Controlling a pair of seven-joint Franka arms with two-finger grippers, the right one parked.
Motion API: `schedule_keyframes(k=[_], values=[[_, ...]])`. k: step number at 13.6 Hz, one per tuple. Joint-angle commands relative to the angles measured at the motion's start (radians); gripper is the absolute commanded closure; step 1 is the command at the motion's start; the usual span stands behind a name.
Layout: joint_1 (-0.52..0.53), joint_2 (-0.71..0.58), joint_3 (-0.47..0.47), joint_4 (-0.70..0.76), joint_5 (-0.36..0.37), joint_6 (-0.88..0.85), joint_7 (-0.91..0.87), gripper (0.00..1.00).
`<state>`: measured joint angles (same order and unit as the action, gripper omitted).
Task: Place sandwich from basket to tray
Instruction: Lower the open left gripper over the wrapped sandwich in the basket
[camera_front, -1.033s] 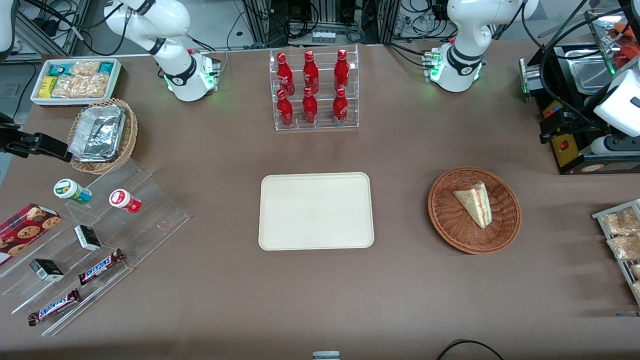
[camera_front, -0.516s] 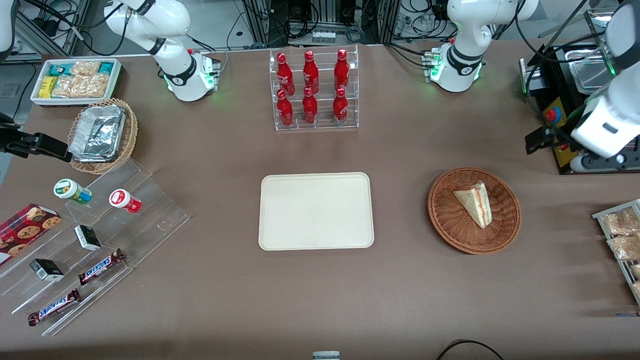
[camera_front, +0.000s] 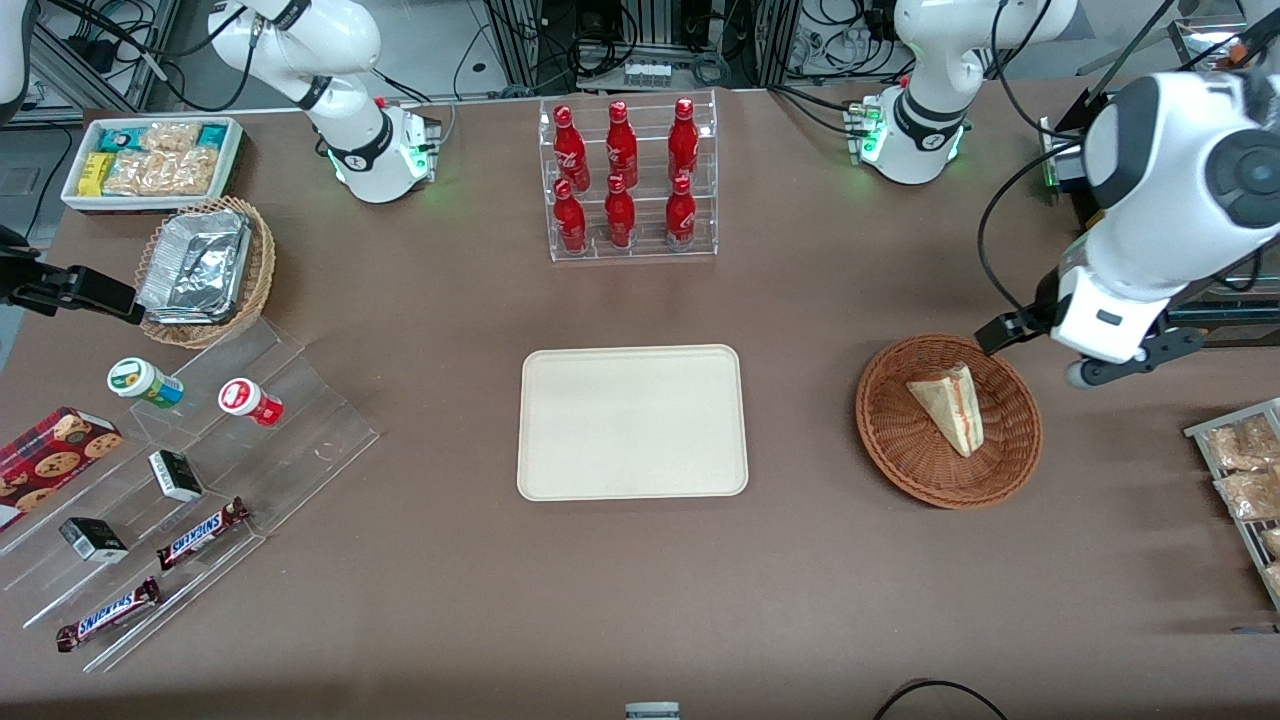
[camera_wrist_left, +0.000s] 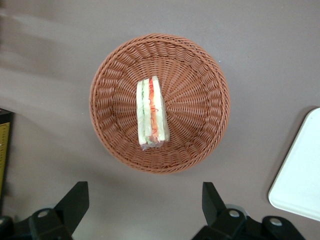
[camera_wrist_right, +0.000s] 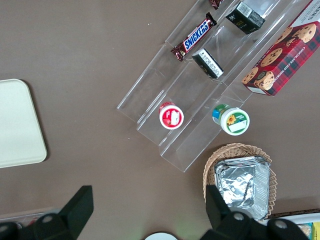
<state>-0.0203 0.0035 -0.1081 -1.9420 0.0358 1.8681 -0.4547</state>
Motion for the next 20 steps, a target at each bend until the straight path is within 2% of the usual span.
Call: schedule_keyframes(k=[1, 7, 20], values=[[-0.003, -0.04, 0.002, -0.119, 0.009, 0.106, -0.019, 0.0], [-0.001, -0.027, 0.01, -0.259, -0.002, 0.304, -0.035, 0.0], [0.005, 0.141, 0.013, -0.299, -0.001, 0.545, -0.228, 0.0]])
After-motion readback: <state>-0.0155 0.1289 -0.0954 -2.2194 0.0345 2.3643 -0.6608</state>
